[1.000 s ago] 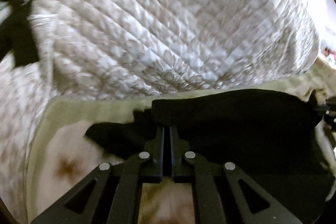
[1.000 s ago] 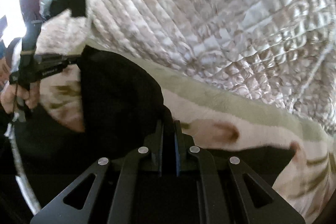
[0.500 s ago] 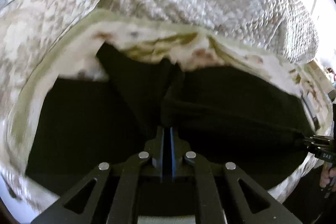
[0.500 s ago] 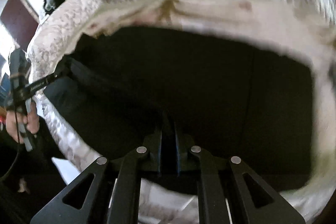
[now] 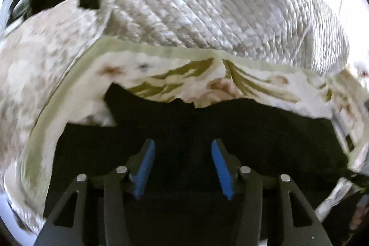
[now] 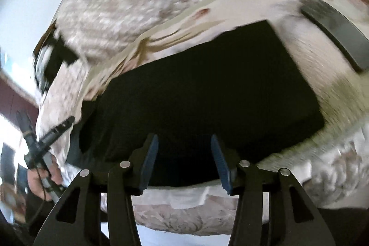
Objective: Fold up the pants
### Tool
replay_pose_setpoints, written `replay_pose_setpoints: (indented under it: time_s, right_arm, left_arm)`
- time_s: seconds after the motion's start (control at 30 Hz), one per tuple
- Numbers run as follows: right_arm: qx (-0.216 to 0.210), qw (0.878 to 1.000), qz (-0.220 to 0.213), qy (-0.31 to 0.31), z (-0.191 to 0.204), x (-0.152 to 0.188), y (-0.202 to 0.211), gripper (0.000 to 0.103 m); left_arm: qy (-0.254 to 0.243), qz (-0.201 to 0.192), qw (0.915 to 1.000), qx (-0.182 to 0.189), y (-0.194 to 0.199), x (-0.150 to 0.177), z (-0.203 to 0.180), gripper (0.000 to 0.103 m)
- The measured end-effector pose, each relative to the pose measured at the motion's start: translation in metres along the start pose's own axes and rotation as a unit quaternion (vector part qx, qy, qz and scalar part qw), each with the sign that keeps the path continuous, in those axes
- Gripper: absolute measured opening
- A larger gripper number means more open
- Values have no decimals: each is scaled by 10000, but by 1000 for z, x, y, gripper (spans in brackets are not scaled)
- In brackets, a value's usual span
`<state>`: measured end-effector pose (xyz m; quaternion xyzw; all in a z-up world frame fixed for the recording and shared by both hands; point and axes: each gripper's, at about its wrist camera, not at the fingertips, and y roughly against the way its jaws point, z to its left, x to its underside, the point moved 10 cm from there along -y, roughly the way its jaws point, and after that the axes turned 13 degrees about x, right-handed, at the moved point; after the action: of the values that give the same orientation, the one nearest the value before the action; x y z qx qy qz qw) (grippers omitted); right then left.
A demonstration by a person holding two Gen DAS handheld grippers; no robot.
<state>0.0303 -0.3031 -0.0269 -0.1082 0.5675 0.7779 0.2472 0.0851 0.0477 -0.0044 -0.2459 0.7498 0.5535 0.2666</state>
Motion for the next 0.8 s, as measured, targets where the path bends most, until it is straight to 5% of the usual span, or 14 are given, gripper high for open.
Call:
replay_pose_setpoints:
  time_s: [0.2, 0.27, 0.33, 0.5, 0.63, 0.8]
  right_arm:
    - [287, 9969, 29, -728, -33, -9, -5, 49]
    - [284, 9949, 85, -963, -37, -12, -7, 49]
    - [306, 9939, 48, -1056, -38, -11, -5, 49]
    - [260, 9936, 105, -1093, -35, 1, 0, 49]
    - [270, 9925, 129, -1185, -39, 3, -7, 49]
    - [370, 9929, 57, -1131, -35, 7, -5, 49]
  left_arm:
    - [-353, 618, 9963, -476, -60, 8, -1, 52]
    - [-344, 682, 9957, -519, -68, 12, 3, 40]
    - [-328, 578, 9959, -607, -63, 11, 6, 6]
    - [222, -155, 9981, -552, -18, 5, 27, 5]
    - [929, -869, 9895, -688, 36, 19, 57, 5]
    - [1631, -934, 9797, -694, 63, 62, 87, 5]
